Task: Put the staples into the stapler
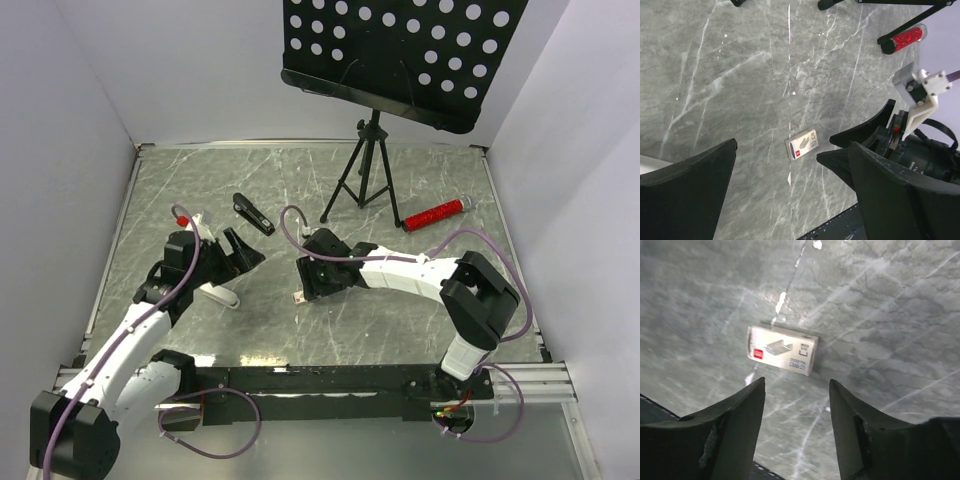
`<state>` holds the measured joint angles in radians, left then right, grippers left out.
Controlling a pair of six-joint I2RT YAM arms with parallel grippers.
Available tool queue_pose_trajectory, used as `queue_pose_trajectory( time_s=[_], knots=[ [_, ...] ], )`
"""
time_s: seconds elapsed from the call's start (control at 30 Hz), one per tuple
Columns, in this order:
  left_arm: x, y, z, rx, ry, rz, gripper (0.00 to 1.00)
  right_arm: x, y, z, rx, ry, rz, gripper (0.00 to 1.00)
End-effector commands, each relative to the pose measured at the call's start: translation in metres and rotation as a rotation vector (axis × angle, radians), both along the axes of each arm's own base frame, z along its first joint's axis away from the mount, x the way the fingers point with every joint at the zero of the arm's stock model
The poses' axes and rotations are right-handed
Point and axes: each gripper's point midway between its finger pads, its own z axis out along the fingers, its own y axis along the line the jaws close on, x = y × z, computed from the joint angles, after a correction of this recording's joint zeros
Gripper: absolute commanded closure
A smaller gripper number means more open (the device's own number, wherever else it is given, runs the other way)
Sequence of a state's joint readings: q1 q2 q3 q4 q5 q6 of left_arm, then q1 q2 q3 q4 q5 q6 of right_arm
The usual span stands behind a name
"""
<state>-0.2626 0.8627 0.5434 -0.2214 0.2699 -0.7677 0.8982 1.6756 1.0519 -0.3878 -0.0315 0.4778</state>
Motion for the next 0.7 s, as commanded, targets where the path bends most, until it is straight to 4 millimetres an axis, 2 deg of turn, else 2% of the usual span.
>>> queue_pose_trajectory(
  time_s=[0.0,0.2,0.37,0.5,0.57,0.67],
  knots=[
    [0.004,-0.003,-0.004,0.035,-0.019,-0.004,0.01,0.011,0.018,0.011,0.104,0.008,-0.097,0.44],
    [-0.001,-0.016,-0.017,0.047,0.009,-0.048,0.01,0.016,0.016,-0.004,0.114,0.038,-0.158,0.49],
    [-0.002,-0.023,-0.028,0.039,0.040,-0.057,0.01,0.022,0.003,-0.013,0.093,0.047,-0.213,0.52],
    [-0.005,-0.029,-0.037,0.045,0.071,-0.077,0.03,0.024,0.004,-0.013,0.135,0.056,-0.199,0.54],
    [-0.005,-0.032,-0.039,0.049,0.075,-0.084,0.04,0.022,0.012,-0.011,0.163,0.066,-0.163,0.54],
    [-0.007,-0.035,-0.045,0.054,0.089,-0.089,0.05,0.020,0.015,-0.016,0.169,0.083,-0.141,0.55]
  ],
)
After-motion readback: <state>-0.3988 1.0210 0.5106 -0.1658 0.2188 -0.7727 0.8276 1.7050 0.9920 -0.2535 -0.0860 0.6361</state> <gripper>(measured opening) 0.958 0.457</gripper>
